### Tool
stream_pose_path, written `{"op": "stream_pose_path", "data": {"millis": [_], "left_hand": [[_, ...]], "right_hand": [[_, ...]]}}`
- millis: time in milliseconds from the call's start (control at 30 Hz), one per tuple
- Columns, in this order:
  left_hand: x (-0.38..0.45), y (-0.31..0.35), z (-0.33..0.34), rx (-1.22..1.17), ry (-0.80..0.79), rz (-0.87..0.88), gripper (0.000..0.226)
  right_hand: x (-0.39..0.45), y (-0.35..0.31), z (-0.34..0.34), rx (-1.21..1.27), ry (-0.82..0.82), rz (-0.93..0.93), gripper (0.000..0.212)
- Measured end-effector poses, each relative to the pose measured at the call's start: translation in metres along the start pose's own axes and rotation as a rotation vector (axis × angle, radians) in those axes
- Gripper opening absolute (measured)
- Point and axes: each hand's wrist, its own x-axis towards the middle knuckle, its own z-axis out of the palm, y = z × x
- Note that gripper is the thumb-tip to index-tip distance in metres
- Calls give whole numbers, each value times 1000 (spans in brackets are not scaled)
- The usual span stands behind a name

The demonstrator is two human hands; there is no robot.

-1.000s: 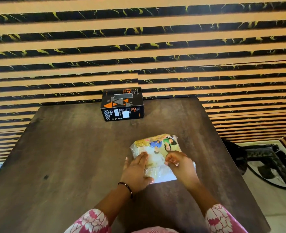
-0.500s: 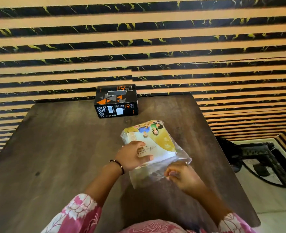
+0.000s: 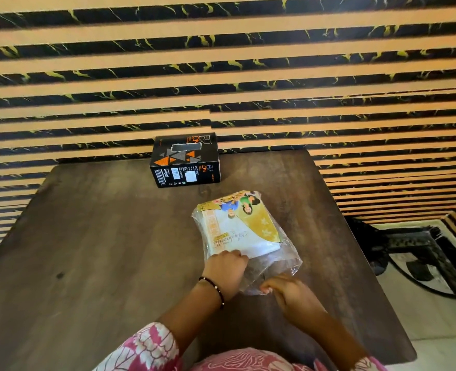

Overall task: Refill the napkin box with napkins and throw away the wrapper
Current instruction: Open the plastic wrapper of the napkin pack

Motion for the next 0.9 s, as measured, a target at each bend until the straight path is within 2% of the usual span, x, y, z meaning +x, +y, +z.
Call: {"op": "stream_pose_path", "data": {"millis": [67, 133, 233, 300, 433, 567, 700, 800, 867, 900], "left_hand": [[-1, -4, -2, -161, 34, -39, 20], [-1, -4, -4, -238, 99, -36, 26], [0, 3, -2, -168, 89, -4, 60], [1, 12, 3, -51, 65, 10, 69], [6, 19, 10, 67, 61, 21, 56], [6, 10, 5, 78, 71, 39, 28], [5, 5, -10, -125, 191, 43, 19], [7, 6, -27, -234, 306, 41, 16], [9, 7, -36, -283, 342, 47, 15], [10, 7, -39, -316, 342, 49, 14]], "right_hand": [[-1, -3, -2, 38, 37, 7, 31], [-2, -6, -3, 81, 65, 12, 29], [-1, -7, -4, 130, 108, 28, 31], [0, -7, -4, 184, 129, 73, 32], [0, -6, -7, 230, 55, 121, 29], [-5, -2, -7, 215, 14, 142, 24], [-6, -7, -10, 263, 57, 158, 18], [2, -20, -15, 348, 143, 149, 22], [10, -31, -16, 493, 141, 198, 24], [14, -36, -16, 646, 132, 284, 24]]}}
